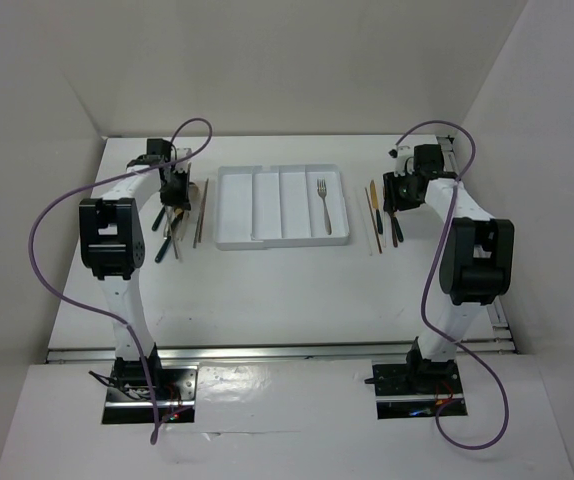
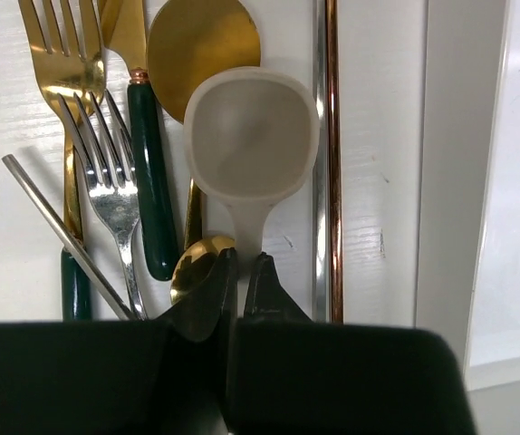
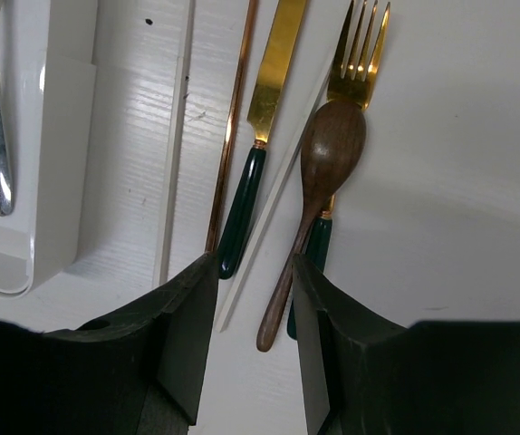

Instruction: Sort the eating utensils into containers

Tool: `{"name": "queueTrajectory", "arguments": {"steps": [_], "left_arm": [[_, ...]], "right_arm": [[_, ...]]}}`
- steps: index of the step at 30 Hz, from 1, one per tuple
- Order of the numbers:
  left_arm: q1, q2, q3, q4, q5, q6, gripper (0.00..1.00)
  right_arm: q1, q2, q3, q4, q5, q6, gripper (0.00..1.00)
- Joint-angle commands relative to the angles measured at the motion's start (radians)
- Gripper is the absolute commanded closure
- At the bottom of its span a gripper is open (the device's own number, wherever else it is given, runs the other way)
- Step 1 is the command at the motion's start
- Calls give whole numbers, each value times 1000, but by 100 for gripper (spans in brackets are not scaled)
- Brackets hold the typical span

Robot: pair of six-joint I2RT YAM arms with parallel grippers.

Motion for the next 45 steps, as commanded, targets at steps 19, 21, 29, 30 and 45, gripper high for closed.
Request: {"name": "queueTrajectory", "arguments": {"steps": [19, 21, 29, 30, 45], "left_arm": [[-83, -321, -53, 50, 318, -295, 100], [-106, -330, -84, 60, 295, -344, 100], [-227, -181, -76, 35, 146, -461, 100], [-240, -166, -64, 35, 105, -461, 100], [-260, -46, 67, 26, -113, -387, 91]], "right_arm": [[-5, 2, 43, 10, -21, 44, 59], [-5, 2, 56, 10, -21, 55, 59], [-5, -9, 88, 1, -21, 66, 59], [-5, -18, 77, 1, -21, 66, 59], [-14, -37, 39, 1, -21, 66, 59]]}}
